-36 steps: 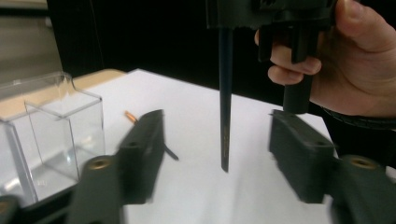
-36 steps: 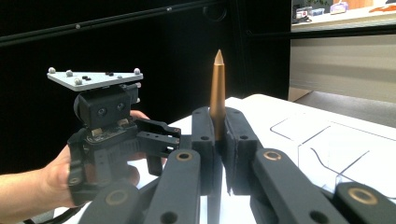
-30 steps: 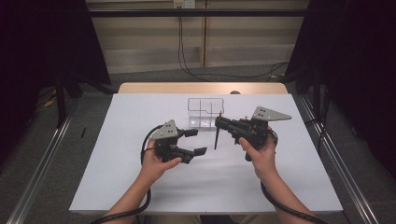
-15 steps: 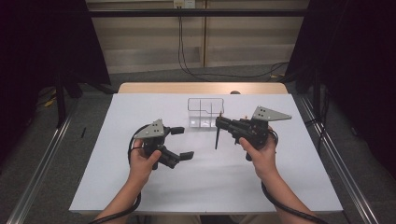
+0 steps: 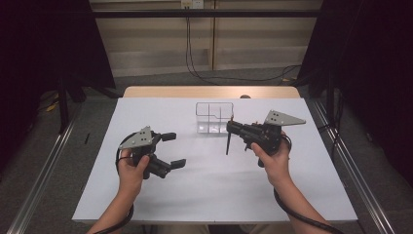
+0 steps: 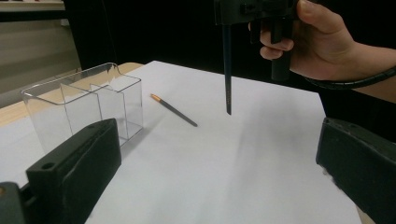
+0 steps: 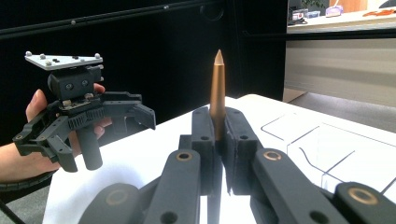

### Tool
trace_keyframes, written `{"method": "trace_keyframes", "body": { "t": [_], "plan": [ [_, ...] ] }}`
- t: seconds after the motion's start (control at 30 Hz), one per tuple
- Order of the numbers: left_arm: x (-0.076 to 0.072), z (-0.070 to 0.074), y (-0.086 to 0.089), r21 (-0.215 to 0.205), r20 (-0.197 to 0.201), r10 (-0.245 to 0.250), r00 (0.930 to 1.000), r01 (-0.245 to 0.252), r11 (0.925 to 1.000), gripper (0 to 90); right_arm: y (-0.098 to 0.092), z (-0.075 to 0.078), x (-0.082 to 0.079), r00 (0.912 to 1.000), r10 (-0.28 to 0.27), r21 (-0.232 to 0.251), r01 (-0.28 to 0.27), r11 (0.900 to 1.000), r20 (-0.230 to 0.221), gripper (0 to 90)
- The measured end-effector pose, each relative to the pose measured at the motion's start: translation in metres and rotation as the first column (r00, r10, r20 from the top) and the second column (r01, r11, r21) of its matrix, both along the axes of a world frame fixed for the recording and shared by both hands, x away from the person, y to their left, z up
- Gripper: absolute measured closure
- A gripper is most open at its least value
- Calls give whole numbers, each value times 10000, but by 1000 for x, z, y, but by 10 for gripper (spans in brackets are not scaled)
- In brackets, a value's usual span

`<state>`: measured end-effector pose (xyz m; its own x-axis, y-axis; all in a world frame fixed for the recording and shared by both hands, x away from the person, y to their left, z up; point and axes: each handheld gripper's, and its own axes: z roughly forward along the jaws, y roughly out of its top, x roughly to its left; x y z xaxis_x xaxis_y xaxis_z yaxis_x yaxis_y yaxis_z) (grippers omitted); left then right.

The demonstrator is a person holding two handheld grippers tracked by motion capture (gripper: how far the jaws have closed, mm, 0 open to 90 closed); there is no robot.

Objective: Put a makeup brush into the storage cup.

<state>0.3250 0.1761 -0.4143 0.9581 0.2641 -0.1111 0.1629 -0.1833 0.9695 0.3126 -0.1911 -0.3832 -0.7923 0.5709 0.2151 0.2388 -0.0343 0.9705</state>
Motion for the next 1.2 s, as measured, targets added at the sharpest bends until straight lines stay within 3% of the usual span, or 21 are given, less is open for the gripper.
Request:
{"method": "trace_keyframes", "body": {
  "t": [0.4,0.63,0.87,1.2],
  "plan": [
    [-5,-3,13,157,156,354,9993,-356,9992,0,-2,-2,5,10000,20,-95,-20,10000,3,839],
    [-11,-6,26,277,39,592,9982,-592,9979,0,0,-1,9,9999,104,-196,-104,9998,25,839],
    [-16,-7,41,91,71,899,9959,-900,9959,0,0,1,14,10000,45,-334,-43,9994,68,839],
    [-17,-8,46,-52,53,915,9958,-915,9958,0,-2,8,20,9994,-237,-651,252,9976,238,838]
  ]
}}
